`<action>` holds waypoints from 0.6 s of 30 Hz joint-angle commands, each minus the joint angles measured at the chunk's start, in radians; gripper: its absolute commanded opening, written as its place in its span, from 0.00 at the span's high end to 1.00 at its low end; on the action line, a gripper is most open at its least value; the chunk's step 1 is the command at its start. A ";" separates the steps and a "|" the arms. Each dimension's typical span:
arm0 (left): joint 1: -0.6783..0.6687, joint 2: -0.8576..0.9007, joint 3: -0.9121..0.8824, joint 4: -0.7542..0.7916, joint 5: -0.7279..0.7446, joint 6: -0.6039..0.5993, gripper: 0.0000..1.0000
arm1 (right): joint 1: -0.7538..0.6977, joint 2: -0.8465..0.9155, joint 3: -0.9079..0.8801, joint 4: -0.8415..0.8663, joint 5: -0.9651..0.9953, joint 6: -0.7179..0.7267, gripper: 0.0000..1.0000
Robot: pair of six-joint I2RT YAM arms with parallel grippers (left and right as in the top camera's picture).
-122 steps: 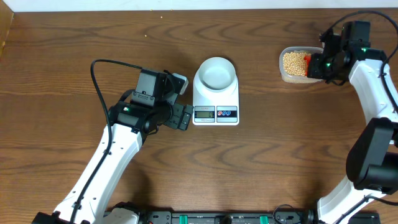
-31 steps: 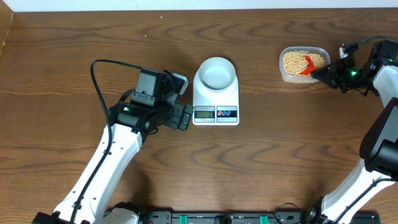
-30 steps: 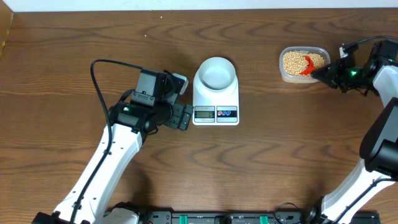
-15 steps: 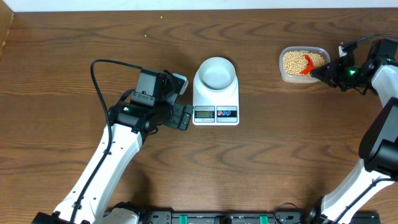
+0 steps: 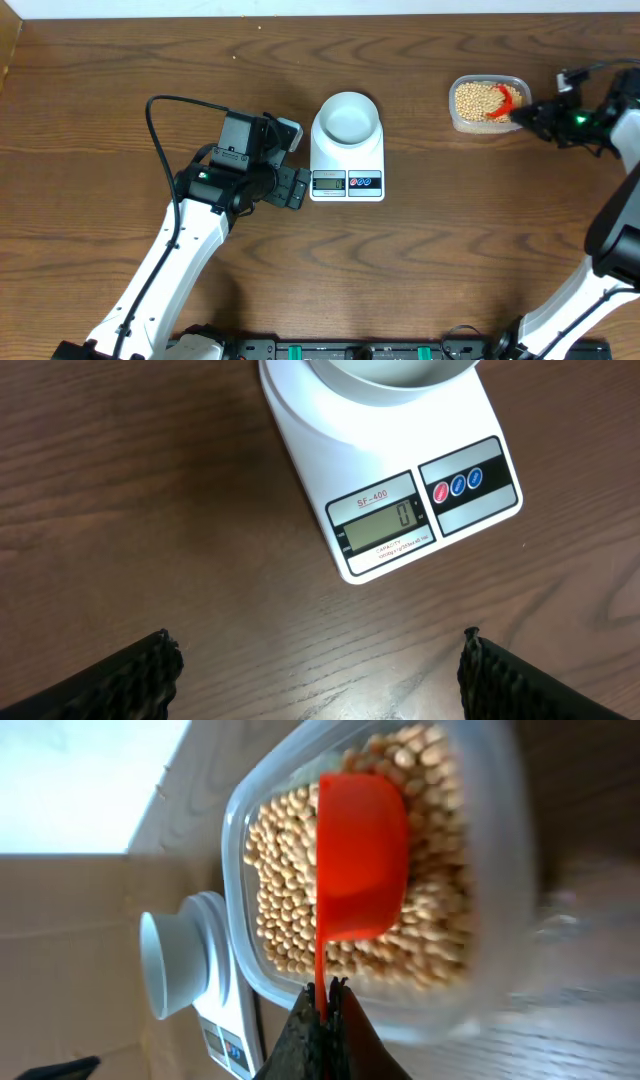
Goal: Scoop item into bowl and weigh 50g on scale
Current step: 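Drag the scoop through the soybeans with the right gripper to fill it, then lift the filled scoop and carry it left over the white bowl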
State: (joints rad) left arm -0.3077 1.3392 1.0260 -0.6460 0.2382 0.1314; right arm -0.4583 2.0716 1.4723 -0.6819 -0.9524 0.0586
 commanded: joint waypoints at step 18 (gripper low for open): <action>0.003 0.002 -0.004 0.000 0.008 0.003 0.09 | -0.066 0.012 -0.001 -0.040 -0.268 -0.082 0.99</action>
State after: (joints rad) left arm -0.3077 1.3392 1.0260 -0.6460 0.2382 0.1314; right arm -0.5224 2.0716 1.4723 -0.7208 -1.1229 0.0032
